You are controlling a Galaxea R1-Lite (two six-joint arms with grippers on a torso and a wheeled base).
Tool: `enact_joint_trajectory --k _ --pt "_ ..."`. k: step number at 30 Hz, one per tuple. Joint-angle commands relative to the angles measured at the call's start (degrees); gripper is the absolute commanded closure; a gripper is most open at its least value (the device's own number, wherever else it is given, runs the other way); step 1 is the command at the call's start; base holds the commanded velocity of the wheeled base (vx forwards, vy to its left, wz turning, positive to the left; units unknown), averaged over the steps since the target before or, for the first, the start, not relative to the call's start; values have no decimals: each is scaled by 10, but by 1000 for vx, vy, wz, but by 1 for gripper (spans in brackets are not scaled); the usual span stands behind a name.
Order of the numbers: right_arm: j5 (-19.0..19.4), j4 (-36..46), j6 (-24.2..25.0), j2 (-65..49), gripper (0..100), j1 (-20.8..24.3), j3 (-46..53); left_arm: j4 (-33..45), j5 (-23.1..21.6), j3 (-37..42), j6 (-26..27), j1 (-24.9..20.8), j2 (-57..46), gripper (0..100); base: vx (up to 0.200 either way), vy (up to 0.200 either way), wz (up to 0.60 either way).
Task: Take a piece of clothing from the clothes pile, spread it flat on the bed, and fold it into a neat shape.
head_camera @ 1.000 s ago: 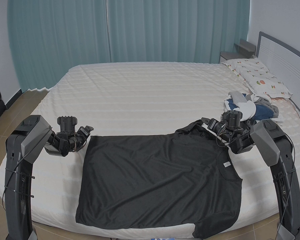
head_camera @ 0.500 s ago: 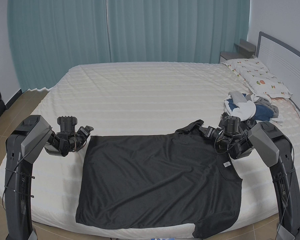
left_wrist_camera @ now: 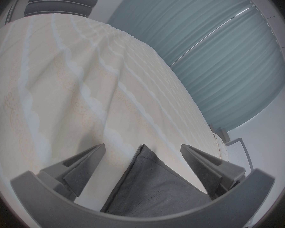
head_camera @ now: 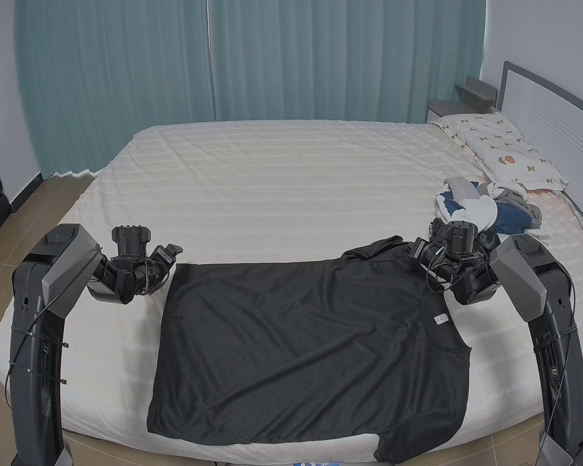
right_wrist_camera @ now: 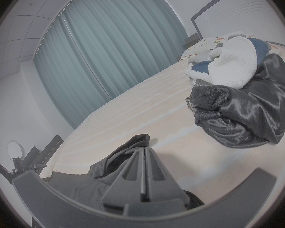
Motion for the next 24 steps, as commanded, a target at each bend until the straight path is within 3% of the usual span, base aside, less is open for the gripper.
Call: enact_joint_trajectory --k 1,8,24 --pt "-4 -4 1 5 100 -2 -2 -1 -3 -4 0 -2 2 0 0 0 0" --pt "-31 -3 10 16 100 -9 -49 -1 -5 -8 0 -3 2 0 0 0 0" --pt "-44 -4 11 39 100 -12 -47 0 -10 -43 7 -13 20 0 0 0 0"
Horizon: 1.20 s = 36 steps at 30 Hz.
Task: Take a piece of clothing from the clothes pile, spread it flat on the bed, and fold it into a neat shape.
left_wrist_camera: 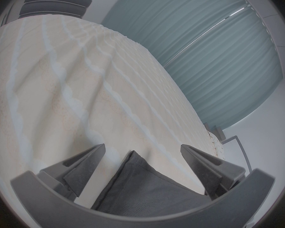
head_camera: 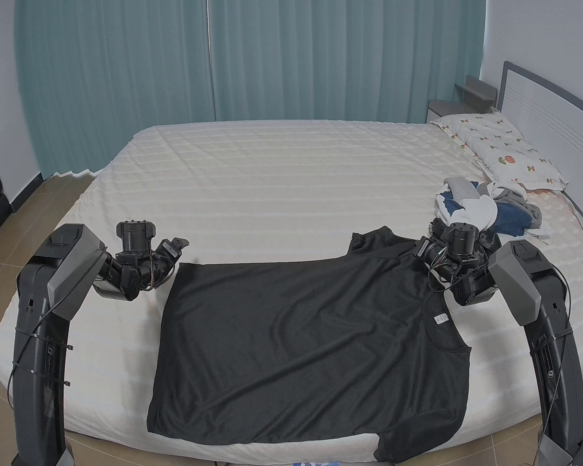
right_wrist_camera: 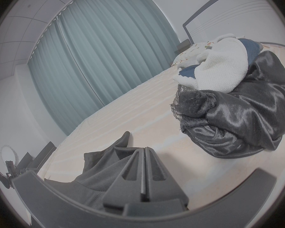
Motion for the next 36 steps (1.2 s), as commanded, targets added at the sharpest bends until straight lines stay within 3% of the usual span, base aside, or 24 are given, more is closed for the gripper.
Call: enact_joint_trajectory --k 1,17,18,31,36 --pt "0 0 0 4 100 2 2 1 -1 -5 3 -4 8 0 0 0 0" --pt "6 -2 17 -30 100 7 41 1 -1 2 48 -18 13 0 0 0 0" --pt "6 -2 17 -30 100 7 41 1 -1 2 48 -18 13 100 0 0 0" --pt "5 -11 18 -26 100 10 41 -5 5 1 52 -18 16 100 0 0 0" --pt "-1 -20 20 -24 100 8 33 -52 32 11 50 -14 17 100 0 0 0"
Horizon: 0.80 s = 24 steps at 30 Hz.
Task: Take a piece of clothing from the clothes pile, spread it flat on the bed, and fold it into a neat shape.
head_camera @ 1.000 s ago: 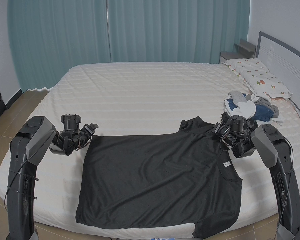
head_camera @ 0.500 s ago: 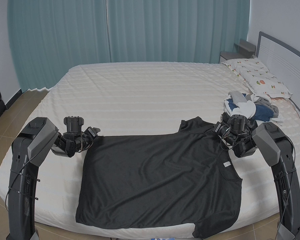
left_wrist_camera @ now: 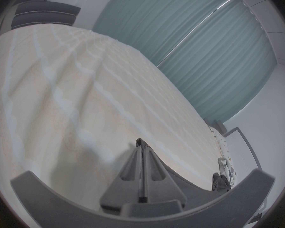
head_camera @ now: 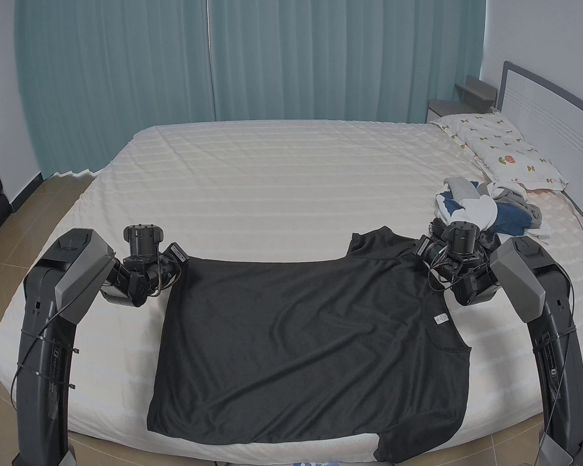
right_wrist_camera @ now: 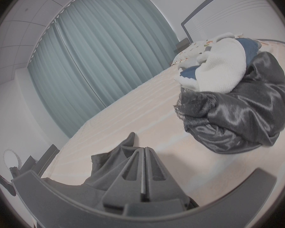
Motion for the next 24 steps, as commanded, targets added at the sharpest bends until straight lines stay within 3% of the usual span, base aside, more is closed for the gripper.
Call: enact_joint_trajectory --k 1,9,14,24 --pt "-4 -12 1 2 100 -1 -8 -25 18 9 -3 4 3 100 0 0 0" --pt "-18 -22 2 5 100 -3 -17 -55 57 4 -2 11 17 100 0 0 0" --pt "-24 -29 1 19 100 2 -24 -55 57 3 0 14 21 100 0 0 0" --pt "-69 -32 -1 58 100 9 -134 -59 58 0 0 15 25 100 0 0 0"
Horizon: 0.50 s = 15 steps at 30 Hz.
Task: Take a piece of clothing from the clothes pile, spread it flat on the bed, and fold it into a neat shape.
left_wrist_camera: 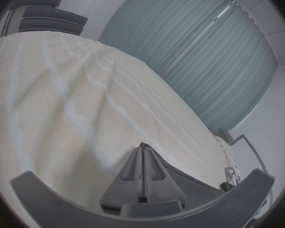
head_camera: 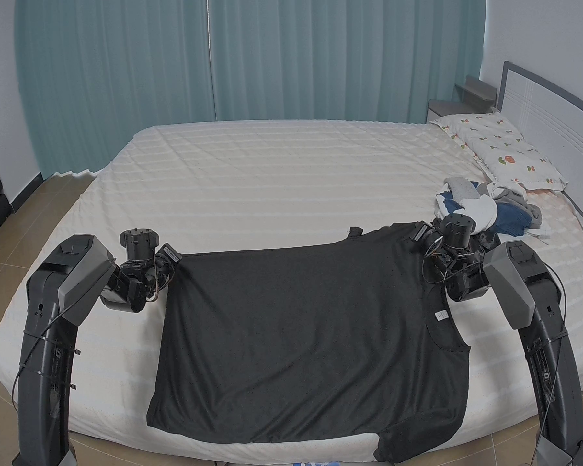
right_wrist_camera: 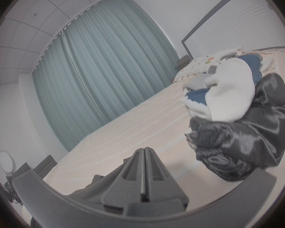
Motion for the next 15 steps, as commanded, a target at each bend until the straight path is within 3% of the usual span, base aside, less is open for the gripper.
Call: enact_joint_trajectory --k 1,15 --pt "-9 3 -1 19 100 3 -36 -4 1 -1 0 0 3 100 0 0 0" --pt "-17 24 -14 59 100 6 -67 -5 0 -21 2 0 19 100 0 0 0"
